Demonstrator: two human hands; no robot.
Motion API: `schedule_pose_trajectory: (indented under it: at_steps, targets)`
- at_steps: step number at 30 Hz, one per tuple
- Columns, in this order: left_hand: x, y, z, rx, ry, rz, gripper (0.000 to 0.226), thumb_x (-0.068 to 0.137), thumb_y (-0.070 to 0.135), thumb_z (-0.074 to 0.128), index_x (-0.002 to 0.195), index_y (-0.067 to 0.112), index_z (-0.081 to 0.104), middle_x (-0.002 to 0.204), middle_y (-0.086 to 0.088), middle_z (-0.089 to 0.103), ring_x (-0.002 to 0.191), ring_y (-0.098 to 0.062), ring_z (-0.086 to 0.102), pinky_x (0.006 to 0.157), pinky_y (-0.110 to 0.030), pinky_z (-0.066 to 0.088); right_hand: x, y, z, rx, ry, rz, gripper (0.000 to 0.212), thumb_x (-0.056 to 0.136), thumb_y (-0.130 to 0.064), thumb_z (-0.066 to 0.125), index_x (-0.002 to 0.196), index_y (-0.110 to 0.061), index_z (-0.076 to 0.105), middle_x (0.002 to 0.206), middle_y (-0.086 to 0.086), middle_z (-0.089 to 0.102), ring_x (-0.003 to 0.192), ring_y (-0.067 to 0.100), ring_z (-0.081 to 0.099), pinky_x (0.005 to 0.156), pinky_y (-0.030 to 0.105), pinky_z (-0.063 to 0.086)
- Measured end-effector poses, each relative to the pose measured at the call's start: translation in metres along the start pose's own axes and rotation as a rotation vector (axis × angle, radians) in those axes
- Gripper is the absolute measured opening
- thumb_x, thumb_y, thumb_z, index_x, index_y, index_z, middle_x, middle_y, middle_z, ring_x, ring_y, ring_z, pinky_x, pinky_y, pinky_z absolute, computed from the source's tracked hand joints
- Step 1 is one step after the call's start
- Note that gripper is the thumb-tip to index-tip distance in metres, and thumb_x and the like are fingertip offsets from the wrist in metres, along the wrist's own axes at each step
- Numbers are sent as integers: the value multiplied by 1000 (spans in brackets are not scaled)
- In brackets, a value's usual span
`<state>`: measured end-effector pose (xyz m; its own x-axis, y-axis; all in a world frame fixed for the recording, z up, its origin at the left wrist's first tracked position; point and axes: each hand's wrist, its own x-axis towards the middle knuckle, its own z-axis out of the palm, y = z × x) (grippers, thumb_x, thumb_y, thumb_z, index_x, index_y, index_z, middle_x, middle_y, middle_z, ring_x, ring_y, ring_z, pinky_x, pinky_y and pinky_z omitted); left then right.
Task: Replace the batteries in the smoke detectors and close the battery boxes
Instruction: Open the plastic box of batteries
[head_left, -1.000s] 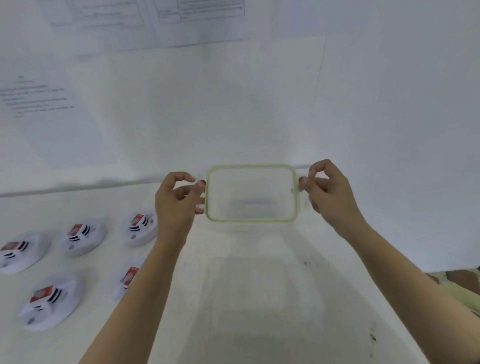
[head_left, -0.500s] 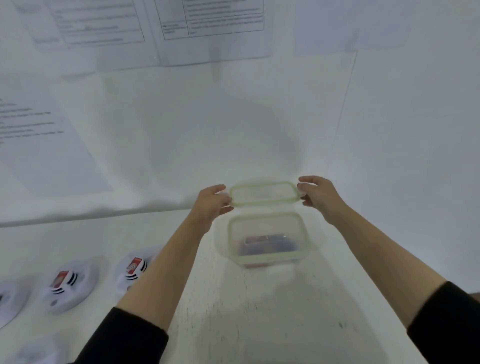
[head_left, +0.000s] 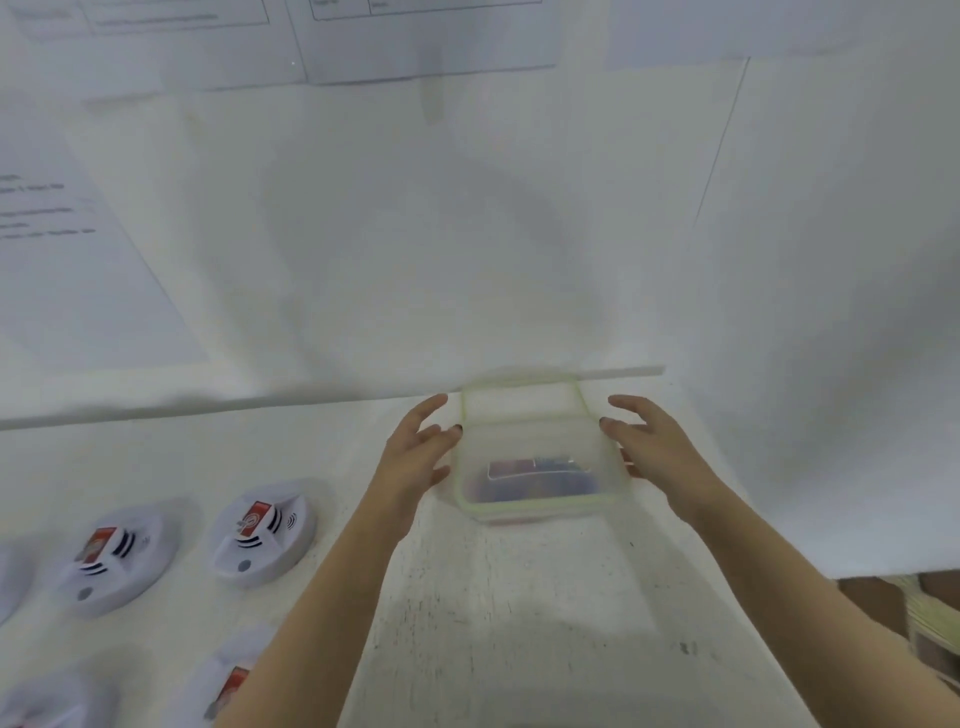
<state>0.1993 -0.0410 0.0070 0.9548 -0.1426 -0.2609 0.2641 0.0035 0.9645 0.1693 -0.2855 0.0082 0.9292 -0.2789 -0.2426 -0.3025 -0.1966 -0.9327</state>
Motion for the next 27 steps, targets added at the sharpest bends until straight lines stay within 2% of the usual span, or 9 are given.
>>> schedule_pose_trajectory:
  at_steps: [2, 5, 8, 10, 12, 18, 21, 24, 27]
  targets:
    - [-18, -5, 0, 17, -8, 10, 43, 78, 30, 74, 119, 35, 60, 122, -14, 63, 115, -27, 61, 97, -43, 51, -17, 5, 0, 6, -21, -41, 34, 92, -24, 57, 124, -34, 50, 107, 2, 64, 98, 18, 61, 82, 31, 48]
    - [-32, -12, 2, 84, 14, 25, 29, 92, 5, 62, 115, 22, 64, 98, -8, 74, 93, -25, 69, 77, -34, 58, -31, 9, 2, 14, -6, -86, 37, 91, -17, 59, 123, -35, 52, 109, 1, 64, 101, 18, 61, 79, 29, 50]
    - [-41, -14, 3, 134, 35, 14, 29, 91, -3, 59, 107, 19, 68, 98, -11, 73, 85, -22, 69, 67, -29, 57, -41, 9, 0, 66, -9, -96, 37, 90, -10, 60, 117, -35, 55, 104, -1, 66, 97, 16, 62, 68, 22, 48]
    - [-48, -17, 2, 122, 4, -18, 29, 90, -4, 57, 105, 18, 69, 98, -11, 73, 84, -23, 68, 69, -29, 57, -49, 11, -3, 103, -38, -82, 36, 89, -6, 61, 113, -32, 60, 94, 1, 70, 88, 16, 65, 66, 23, 49]
    - [-56, -21, -1, 81, -35, -37, 29, 91, -5, 55, 105, 16, 69, 96, -13, 71, 83, -24, 65, 72, -33, 54, -57, 16, -7, 130, -76, -62, 33, 87, -4, 62, 111, -26, 65, 90, 5, 72, 83, 20, 67, 72, 29, 54]
    - [-64, -34, -8, 5, -134, -83, 27, 91, -9, 48, 92, 14, 62, 92, -14, 66, 84, -30, 58, 77, -40, 48, -70, 29, -20, 226, -234, 6, 29, 84, -1, 64, 106, -19, 68, 98, 26, 67, 85, 33, 62, 82, 42, 50]
    - [-64, -36, -5, -90, -201, -98, 28, 90, -13, 44, 84, 14, 52, 93, -9, 68, 76, -24, 61, 68, -33, 50, -68, 33, -23, 275, -308, 66, 27, 86, 0, 61, 104, -19, 69, 97, 19, 63, 85, 31, 56, 82, 42, 46]
    - [-63, -37, -4, -75, -164, -49, 31, 87, -15, 45, 78, 14, 49, 86, -6, 63, 68, -17, 55, 64, -28, 44, -66, 35, -21, 311, -341, 72, 27, 86, -3, 61, 101, -23, 71, 97, 14, 51, 88, 29, 50, 79, 34, 47]
    - [-62, -37, -6, -18, -180, -18, 26, 80, -8, 55, 85, 18, 58, 91, -5, 63, 77, -21, 56, 68, -29, 45, -70, 36, -19, 273, -320, 46, 24, 89, -7, 60, 101, -25, 69, 99, 16, 57, 87, 29, 56, 80, 35, 51]
